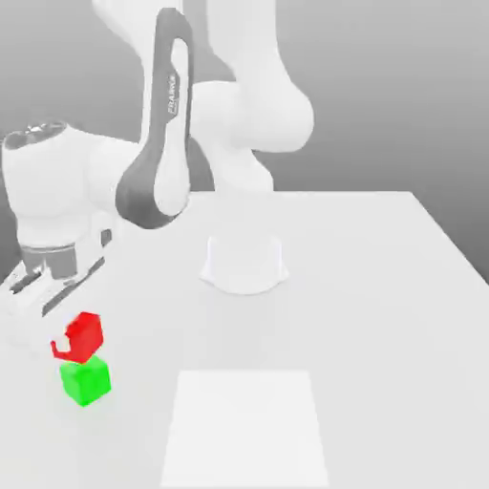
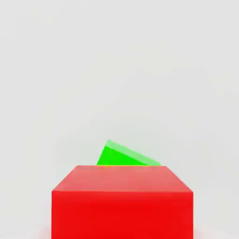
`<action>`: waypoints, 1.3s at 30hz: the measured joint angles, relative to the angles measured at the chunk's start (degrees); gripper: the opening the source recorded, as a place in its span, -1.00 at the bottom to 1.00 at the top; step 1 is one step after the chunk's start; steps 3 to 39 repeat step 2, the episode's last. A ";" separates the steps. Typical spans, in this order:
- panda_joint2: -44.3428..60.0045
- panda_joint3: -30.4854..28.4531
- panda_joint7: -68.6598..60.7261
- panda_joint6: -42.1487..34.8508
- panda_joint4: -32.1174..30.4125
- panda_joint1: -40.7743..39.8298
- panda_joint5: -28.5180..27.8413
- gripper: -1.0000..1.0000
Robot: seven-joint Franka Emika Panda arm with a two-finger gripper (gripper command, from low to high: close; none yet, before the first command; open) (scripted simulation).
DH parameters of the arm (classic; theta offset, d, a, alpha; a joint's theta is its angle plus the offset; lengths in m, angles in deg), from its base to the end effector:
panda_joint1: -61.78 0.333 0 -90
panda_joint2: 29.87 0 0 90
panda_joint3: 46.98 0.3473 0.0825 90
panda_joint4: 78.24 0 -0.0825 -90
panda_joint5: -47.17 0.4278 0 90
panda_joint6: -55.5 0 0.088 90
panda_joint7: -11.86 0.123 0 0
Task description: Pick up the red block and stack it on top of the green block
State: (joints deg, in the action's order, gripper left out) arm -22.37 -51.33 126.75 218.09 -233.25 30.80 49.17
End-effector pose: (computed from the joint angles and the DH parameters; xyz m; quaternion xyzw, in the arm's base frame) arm 0.3430 -0.2469 0.1606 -0.2412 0.9705 -0.0006 0.0008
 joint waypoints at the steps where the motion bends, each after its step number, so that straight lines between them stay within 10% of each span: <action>1: 0.00 0.00 0.00 0.00 0.00 0.00 0.00 1.00; 39: 0.00 0.00 0.00 0.00 0.00 0.00 0.00 1.00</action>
